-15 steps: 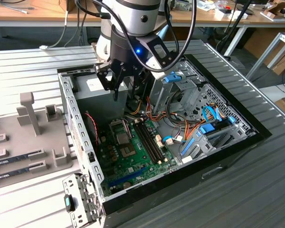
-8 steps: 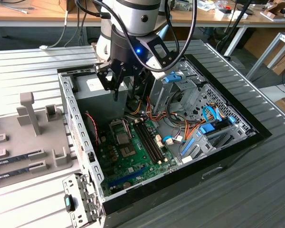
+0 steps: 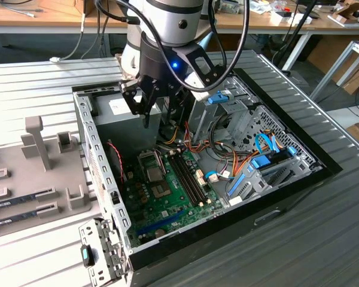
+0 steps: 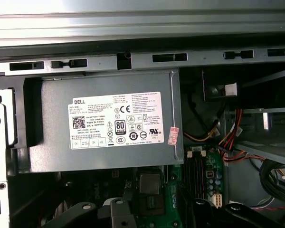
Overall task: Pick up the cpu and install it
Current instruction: 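Place the cpu into insertion slot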
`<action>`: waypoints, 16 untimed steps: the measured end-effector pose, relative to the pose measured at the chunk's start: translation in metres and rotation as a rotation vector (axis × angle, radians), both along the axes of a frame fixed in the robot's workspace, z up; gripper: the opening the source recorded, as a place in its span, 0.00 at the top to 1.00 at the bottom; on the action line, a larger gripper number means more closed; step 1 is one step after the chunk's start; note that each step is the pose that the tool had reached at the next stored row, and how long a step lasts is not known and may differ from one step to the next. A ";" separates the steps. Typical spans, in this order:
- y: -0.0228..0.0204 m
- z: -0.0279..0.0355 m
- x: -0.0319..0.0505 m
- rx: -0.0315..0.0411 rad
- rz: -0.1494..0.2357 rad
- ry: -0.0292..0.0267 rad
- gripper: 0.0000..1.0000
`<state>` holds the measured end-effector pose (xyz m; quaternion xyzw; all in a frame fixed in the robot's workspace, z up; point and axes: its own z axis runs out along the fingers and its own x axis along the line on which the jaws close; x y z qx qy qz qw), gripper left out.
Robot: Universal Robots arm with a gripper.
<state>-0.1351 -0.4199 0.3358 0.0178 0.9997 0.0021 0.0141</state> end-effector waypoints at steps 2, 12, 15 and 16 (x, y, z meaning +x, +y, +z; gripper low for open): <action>-0.0002 0.0001 0.0000 -0.0001 0.000 0.0001 0.53; -0.0021 0.0000 0.0001 -0.0001 0.001 0.0001 0.53; -0.0119 -0.0009 0.0000 0.0001 0.001 0.0000 0.53; -0.0173 -0.0020 0.0002 0.0000 0.001 0.0002 0.53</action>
